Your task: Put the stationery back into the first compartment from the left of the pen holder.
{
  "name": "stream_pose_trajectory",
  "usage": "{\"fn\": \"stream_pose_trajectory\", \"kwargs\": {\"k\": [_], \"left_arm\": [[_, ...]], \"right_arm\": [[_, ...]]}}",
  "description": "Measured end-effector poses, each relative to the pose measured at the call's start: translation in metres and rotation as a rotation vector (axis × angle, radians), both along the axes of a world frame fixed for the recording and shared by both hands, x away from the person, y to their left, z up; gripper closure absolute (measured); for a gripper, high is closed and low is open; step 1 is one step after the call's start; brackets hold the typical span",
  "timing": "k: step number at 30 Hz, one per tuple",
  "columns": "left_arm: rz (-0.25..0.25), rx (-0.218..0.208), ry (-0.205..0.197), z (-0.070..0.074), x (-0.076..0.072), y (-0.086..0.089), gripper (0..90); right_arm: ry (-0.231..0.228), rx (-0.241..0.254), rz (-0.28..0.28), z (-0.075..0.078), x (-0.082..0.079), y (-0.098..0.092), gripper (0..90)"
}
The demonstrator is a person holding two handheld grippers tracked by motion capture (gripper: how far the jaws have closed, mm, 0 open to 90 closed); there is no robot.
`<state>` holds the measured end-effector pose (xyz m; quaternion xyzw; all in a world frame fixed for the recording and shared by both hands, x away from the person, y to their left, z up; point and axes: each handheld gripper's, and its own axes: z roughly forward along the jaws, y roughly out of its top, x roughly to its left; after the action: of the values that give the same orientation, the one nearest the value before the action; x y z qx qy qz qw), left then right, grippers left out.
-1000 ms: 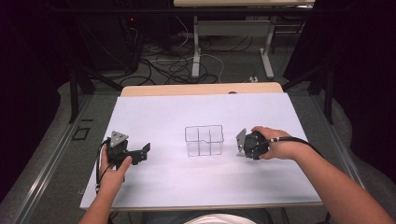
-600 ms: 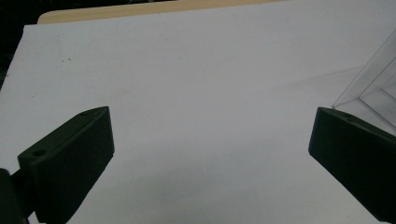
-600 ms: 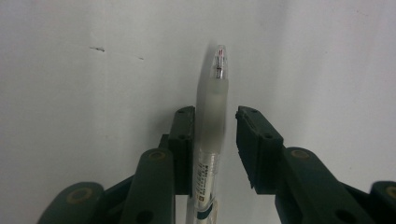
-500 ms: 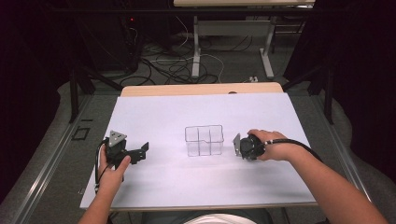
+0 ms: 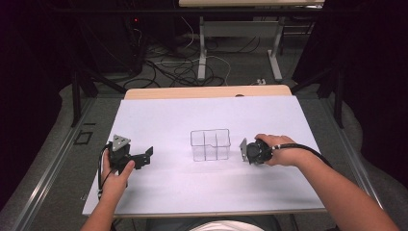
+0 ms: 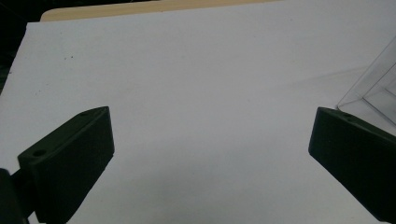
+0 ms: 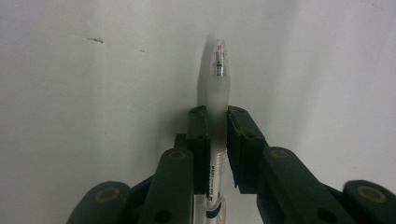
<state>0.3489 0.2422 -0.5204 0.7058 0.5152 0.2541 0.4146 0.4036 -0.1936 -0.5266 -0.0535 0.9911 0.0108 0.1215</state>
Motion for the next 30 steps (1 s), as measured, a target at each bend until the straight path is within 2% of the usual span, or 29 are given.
{"fn": "stream_pose_trajectory", "kwargs": {"k": [2,8,9,10,11,12,13,14,15,16,17,18,19,20,21,22,23,24,25,26,27,29,30], "left_arm": [[0.001,-0.005,0.006,0.000,0.000,-0.001,0.4],[-0.008,0.005,0.005,0.000,0.000,-0.002,0.4],[-0.011,0.005,0.006,0.000,0.000,-0.002,0.4],[-0.011,0.007,0.006,-0.001,0.001,-0.002,0.4],[-0.011,0.007,0.009,-0.001,0.001,-0.002,0.4],[-0.013,0.004,0.013,-0.001,0.001,-0.002,0.4],[-0.014,0.002,0.012,-0.001,0.001,-0.003,0.4],[-0.018,0.011,0.009,-0.001,0.001,-0.003,0.3],[-0.021,0.014,0.011,-0.001,0.001,-0.003,0.3],[-0.023,0.014,0.012,-0.001,0.001,-0.004,0.3],[-0.023,0.010,0.009,-0.001,0.000,-0.005,0.4],[-0.026,0.011,0.007,-0.001,0.000,-0.005,0.4],[-0.032,0.021,0.010,0.000,0.000,-0.005,0.3],[-0.032,0.023,0.008,0.000,0.000,-0.006,0.4],[-0.033,0.023,0.009,0.000,0.000,-0.006,0.3],[-0.034,0.024,0.010,0.000,0.000,-0.006,0.3],[-0.034,0.025,0.011,-0.001,0.000,-0.006,0.4],[-0.034,0.026,0.012,-0.001,0.001,-0.006,0.3],[-0.035,0.029,0.017,-0.001,0.001,-0.005,0.4],[-0.034,0.028,0.017,-0.001,0.001,-0.005,0.4],[-0.034,0.026,0.015,-0.001,0.001,-0.005,0.4],[-0.033,0.028,0.015,-0.001,0.001,-0.005,0.4],[-0.033,0.028,0.015,-0.001,0.001,-0.005,0.4]], "right_arm": [[0.001,-0.005,0.009,0.000,0.001,0.000,79.9],[-0.021,-0.008,-0.026,0.001,0.001,-0.002,80.0],[-0.024,-0.001,-0.035,0.001,0.001,-0.002,80.0],[-0.051,0.052,-0.045,0.001,0.001,-0.005,80.0],[-0.051,0.052,-0.045,0.001,0.001,-0.005,80.0],[-0.045,0.030,-0.052,0.004,0.001,-0.004,80.1],[-0.054,0.061,-0.059,0.004,0.001,-0.005,80.1],[-0.009,-0.037,-0.093,0.017,0.002,-0.002,80.1],[-0.009,-0.037,-0.093,0.017,0.002,-0.002,80.1],[-0.025,0.006,-0.107,0.017,0.000,-0.004,80.1],[-0.043,0.075,-0.123,0.018,-0.001,-0.005,80.1],[-0.043,0.075,-0.123,0.018,-0.001,-0.005,80.1],[-0.052,0.095,-0.122,0.019,-0.001,-0.005,80.1],[-0.094,0.174,-0.121,0.015,-0.001,-0.006,80.1],[-0.096,0.210,-0.137,0.015,-0.002,-0.007,80.1],[-0.060,0.115,-0.153,0.024,-0.001,-0.006,80.1],[-0.066,0.121,-0.181,0.025,-0.003,-0.006,80.1],[-0.072,0.140,-0.184,0.026,-0.002,-0.007,80.1],[-0.063,0.122,-0.210,0.031,-0.002,-0.007,80.1],[-0.056,0.121,-0.211,0.034,0.000,-0.008,80.1],[-0.079,0.166,-0.226,0.033,-0.001,-0.009,80.1],[-0.105,0.203,-0.238,0.040,0.000,-0.010,80.1],[-0.105,0.203,-0.238,0.040,0.000,-0.010,80.1]]}}
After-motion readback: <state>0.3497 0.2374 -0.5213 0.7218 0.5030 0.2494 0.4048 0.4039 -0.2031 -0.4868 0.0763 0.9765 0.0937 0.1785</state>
